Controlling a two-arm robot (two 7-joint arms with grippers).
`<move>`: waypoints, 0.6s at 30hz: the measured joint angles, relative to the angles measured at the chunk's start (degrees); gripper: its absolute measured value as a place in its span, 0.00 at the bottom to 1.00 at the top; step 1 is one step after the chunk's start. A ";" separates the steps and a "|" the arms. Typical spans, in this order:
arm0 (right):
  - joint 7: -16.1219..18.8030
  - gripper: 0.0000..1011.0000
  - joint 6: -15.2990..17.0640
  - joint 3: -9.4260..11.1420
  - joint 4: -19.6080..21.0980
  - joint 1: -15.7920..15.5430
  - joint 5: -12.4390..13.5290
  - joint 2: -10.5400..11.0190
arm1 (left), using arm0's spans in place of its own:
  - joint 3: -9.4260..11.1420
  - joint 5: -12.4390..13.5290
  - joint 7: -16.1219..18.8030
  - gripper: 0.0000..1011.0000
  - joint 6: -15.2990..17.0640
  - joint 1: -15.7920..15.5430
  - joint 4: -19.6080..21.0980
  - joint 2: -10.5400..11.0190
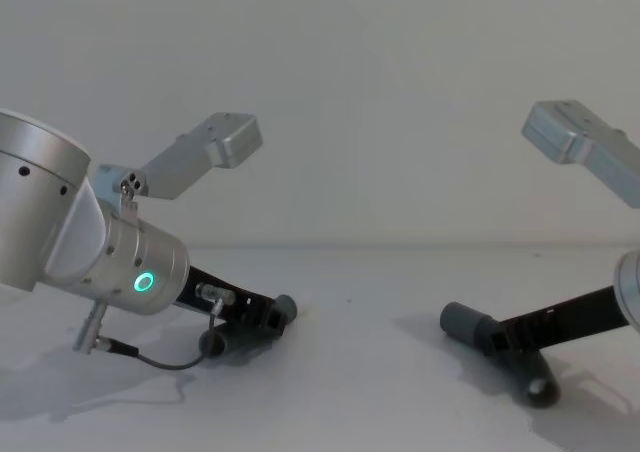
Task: Use both hands to pick up one end of the pipe from the table, align the ends, and insert them.
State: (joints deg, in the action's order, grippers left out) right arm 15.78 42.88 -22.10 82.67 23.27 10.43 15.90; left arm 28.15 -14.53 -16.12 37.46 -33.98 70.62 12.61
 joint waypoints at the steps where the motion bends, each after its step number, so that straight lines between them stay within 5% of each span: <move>1: 0.00 0.26 0.00 0.00 0.00 0.00 0.00 0.00 | 0.00 0.00 0.00 0.35 0.00 0.00 0.00 0.00; 11: 0.13 0.26 -0.37 0.09 0.10 -0.09 -0.01 0.09 | 0.93 0.92 -0.38 0.35 -0.23 -0.28 0.31 0.07; 18: 1.69 0.26 -3.56 0.22 0.91 -0.32 -0.21 1.22 | 2.50 2.58 -0.87 0.35 -1.55 -0.79 1.85 0.39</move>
State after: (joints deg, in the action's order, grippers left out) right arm 17.47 39.32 -21.88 83.58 22.95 10.22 17.12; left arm 30.65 -11.95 -16.99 35.91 -34.76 72.47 13.00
